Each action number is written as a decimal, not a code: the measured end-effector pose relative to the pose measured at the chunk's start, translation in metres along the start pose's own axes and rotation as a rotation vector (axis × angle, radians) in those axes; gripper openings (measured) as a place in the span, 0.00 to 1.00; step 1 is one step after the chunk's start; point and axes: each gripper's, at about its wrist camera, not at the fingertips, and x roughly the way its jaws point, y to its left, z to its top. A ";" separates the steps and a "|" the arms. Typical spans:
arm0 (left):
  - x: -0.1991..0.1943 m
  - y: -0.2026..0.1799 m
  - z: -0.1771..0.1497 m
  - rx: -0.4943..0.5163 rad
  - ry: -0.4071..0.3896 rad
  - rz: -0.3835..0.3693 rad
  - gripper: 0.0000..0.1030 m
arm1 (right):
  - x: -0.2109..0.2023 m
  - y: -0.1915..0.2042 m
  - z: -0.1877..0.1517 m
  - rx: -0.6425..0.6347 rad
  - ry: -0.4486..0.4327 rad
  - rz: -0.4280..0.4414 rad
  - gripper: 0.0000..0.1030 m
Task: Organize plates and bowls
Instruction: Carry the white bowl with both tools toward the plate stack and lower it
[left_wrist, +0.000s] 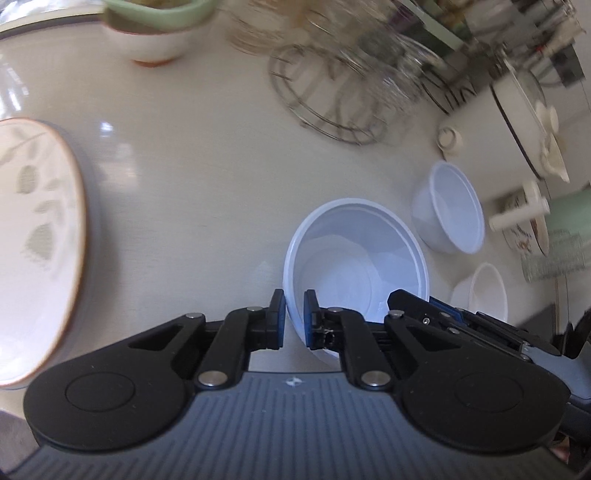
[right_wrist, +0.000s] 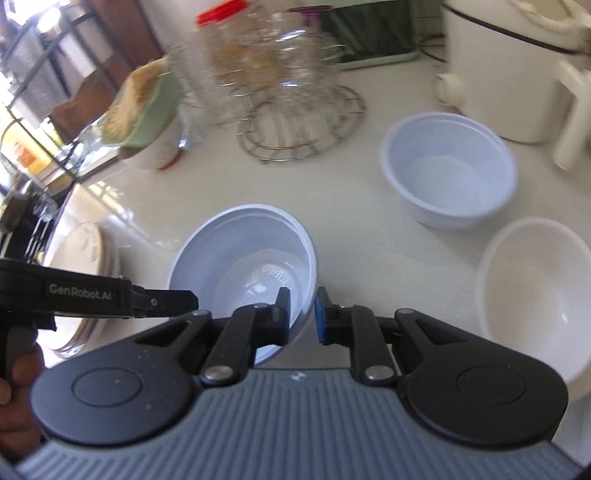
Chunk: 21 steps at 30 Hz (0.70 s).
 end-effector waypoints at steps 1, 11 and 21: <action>-0.003 0.004 0.000 -0.011 -0.006 0.008 0.11 | 0.002 0.004 0.002 -0.012 0.006 0.013 0.16; -0.020 0.044 -0.006 -0.082 -0.055 0.084 0.12 | 0.029 0.045 0.010 -0.139 0.067 0.091 0.17; -0.033 0.057 -0.013 -0.107 -0.090 0.131 0.13 | 0.032 0.058 0.009 -0.161 0.086 0.131 0.18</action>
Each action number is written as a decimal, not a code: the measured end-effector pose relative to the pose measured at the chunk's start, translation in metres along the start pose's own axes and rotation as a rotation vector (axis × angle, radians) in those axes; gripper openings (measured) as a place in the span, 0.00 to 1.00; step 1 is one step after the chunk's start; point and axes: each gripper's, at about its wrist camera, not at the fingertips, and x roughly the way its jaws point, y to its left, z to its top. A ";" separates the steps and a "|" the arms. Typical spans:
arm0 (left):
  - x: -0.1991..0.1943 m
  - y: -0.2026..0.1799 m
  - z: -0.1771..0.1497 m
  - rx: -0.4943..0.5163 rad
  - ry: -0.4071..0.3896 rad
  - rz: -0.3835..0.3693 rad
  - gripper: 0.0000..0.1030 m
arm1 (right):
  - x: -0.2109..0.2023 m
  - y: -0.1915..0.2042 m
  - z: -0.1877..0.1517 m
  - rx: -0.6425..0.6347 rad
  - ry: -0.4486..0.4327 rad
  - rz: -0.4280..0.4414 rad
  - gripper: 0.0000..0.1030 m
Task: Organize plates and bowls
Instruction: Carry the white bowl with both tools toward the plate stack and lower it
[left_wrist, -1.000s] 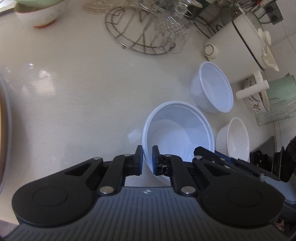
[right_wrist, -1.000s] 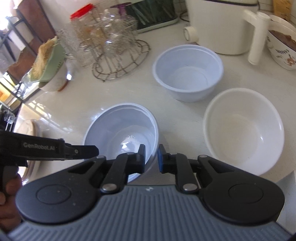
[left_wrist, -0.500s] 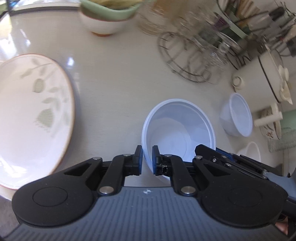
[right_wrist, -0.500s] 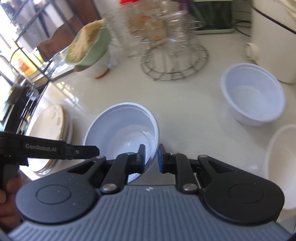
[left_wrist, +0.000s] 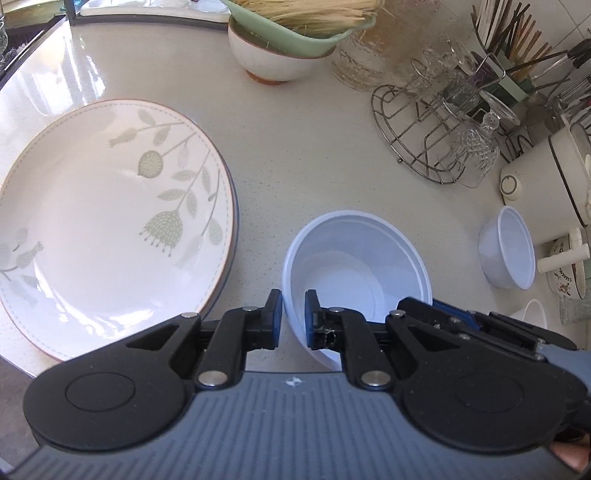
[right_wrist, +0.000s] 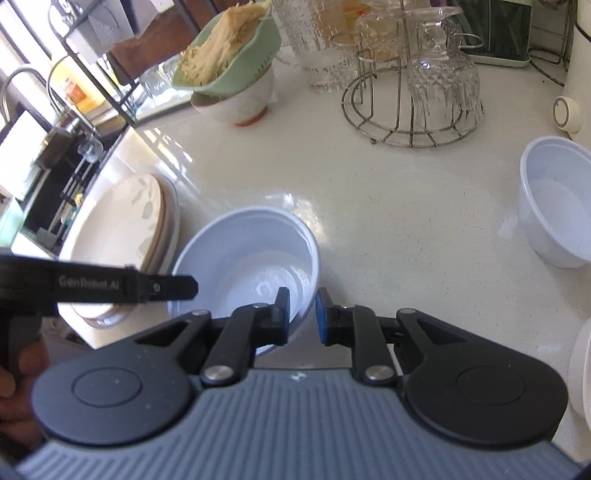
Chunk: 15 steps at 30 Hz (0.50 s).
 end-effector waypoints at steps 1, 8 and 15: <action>-0.001 0.000 0.000 0.004 -0.001 0.004 0.17 | 0.000 0.000 0.001 0.002 -0.005 0.003 0.18; -0.012 0.000 -0.001 0.034 -0.023 0.043 0.37 | -0.012 0.005 0.005 -0.008 -0.046 -0.030 0.30; -0.034 -0.007 0.000 0.065 -0.079 0.054 0.37 | -0.038 0.009 0.008 -0.029 -0.131 -0.049 0.30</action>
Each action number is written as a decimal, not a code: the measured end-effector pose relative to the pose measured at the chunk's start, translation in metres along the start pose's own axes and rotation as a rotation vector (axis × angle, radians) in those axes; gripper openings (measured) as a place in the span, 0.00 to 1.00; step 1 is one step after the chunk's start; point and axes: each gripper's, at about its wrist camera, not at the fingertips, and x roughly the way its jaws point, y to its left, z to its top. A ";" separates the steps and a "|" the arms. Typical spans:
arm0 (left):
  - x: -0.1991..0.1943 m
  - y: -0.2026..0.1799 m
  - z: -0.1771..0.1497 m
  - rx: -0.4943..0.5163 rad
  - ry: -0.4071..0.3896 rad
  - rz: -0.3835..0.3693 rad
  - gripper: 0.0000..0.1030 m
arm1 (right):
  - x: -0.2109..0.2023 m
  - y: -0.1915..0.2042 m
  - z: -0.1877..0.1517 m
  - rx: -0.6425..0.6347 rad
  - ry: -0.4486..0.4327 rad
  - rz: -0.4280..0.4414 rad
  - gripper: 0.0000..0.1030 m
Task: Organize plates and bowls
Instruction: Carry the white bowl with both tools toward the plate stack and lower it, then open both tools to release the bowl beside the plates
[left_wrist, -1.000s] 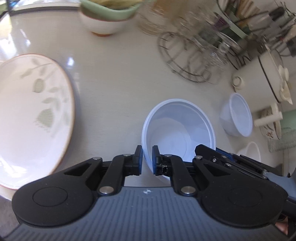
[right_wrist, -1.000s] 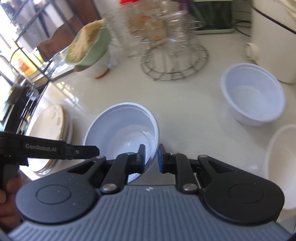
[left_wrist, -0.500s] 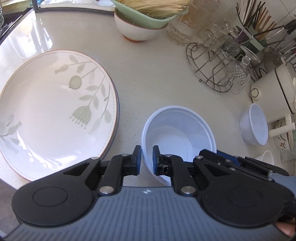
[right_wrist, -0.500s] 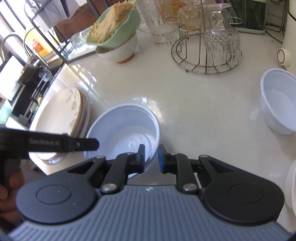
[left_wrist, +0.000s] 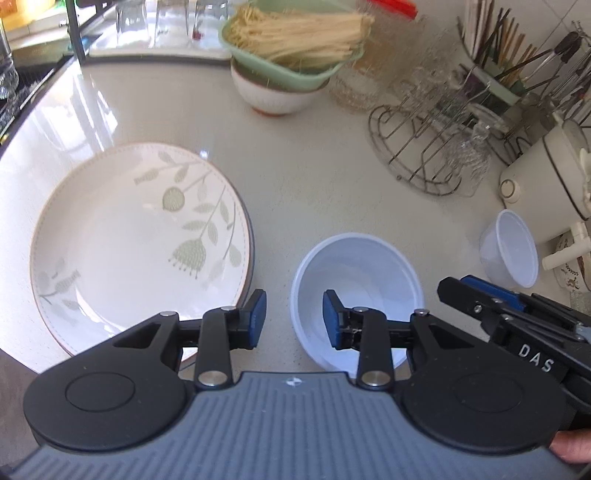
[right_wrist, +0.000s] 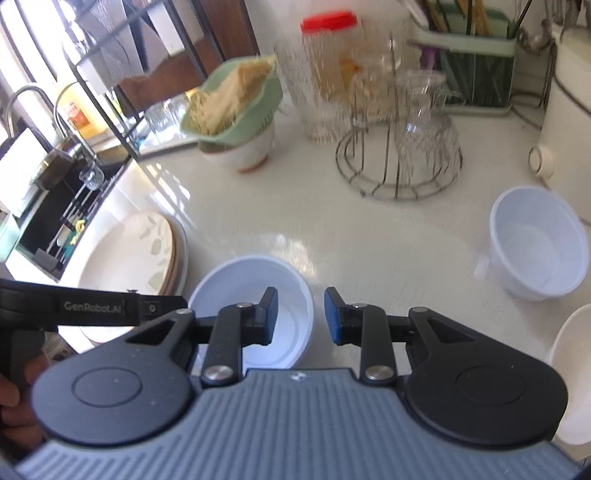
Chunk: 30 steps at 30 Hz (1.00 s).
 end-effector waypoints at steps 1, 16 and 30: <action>-0.004 -0.002 0.001 0.001 -0.009 -0.004 0.37 | -0.004 -0.001 0.001 0.004 -0.012 0.000 0.30; -0.069 -0.024 0.003 0.004 -0.120 -0.036 0.37 | -0.053 -0.001 0.009 -0.002 -0.112 0.041 0.30; -0.111 -0.014 0.010 0.047 -0.174 -0.095 0.37 | -0.082 0.011 0.018 0.043 -0.171 0.002 0.30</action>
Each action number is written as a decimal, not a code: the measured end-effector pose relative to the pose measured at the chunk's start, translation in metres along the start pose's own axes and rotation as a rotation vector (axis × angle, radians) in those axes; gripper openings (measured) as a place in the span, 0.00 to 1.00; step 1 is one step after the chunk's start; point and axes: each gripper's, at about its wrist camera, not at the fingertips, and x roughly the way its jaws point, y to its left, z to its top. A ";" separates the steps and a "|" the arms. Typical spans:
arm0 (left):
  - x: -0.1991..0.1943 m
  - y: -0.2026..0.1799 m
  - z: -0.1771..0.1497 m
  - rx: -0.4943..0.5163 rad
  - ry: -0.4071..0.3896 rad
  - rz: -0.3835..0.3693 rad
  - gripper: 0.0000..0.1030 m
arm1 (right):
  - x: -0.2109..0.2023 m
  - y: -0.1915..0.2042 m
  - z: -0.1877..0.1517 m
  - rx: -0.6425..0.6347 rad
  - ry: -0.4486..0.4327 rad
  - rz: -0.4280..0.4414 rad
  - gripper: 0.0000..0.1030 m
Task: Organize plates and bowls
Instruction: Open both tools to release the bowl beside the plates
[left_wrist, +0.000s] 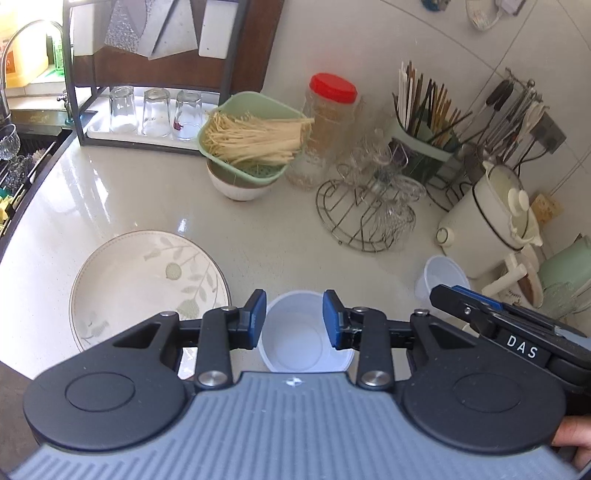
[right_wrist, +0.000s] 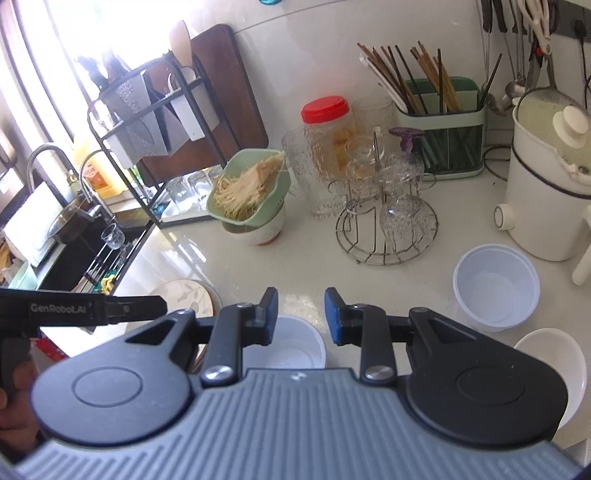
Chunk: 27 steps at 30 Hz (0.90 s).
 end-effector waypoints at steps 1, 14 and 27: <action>-0.001 0.003 0.002 -0.004 0.000 -0.001 0.37 | -0.001 0.002 0.001 0.000 0.000 -0.011 0.30; 0.000 0.018 0.019 0.019 -0.011 -0.072 0.37 | -0.008 0.019 0.012 -0.004 -0.040 -0.114 0.30; 0.020 0.017 0.036 0.075 0.014 -0.128 0.38 | -0.007 0.016 0.013 0.052 -0.040 -0.216 0.30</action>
